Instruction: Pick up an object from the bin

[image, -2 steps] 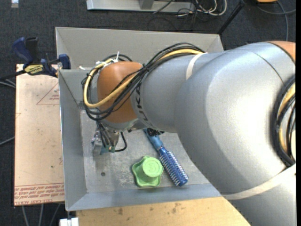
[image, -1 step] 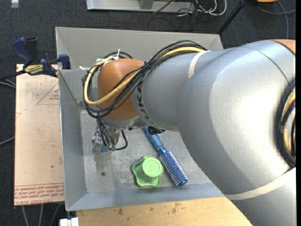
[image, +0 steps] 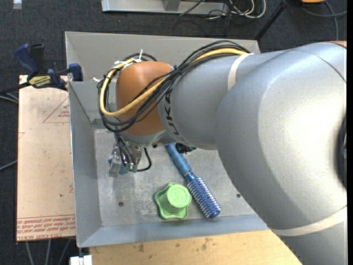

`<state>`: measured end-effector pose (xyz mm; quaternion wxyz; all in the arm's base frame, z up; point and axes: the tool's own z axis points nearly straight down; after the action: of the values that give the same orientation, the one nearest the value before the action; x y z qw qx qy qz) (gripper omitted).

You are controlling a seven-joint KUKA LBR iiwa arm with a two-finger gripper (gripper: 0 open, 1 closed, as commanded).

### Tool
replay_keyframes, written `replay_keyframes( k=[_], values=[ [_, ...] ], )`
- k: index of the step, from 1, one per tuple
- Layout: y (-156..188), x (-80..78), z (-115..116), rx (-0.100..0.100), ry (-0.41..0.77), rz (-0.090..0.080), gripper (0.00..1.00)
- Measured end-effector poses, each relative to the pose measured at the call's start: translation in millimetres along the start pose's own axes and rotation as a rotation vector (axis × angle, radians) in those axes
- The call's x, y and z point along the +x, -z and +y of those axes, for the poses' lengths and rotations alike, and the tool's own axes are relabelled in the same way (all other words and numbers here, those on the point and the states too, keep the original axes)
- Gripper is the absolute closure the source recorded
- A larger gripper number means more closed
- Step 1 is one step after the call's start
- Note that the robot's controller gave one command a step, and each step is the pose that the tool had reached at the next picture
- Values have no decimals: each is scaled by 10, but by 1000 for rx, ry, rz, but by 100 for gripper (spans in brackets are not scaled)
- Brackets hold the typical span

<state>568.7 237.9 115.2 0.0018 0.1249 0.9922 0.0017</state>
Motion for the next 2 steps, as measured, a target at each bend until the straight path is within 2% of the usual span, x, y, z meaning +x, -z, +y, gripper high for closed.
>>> replay_keyframes(
  k=[1,2],
  values=[
    [160,-8,6,0,0,1,100],
    [551,-21,16,-1,1,-2,100]
  ],
)
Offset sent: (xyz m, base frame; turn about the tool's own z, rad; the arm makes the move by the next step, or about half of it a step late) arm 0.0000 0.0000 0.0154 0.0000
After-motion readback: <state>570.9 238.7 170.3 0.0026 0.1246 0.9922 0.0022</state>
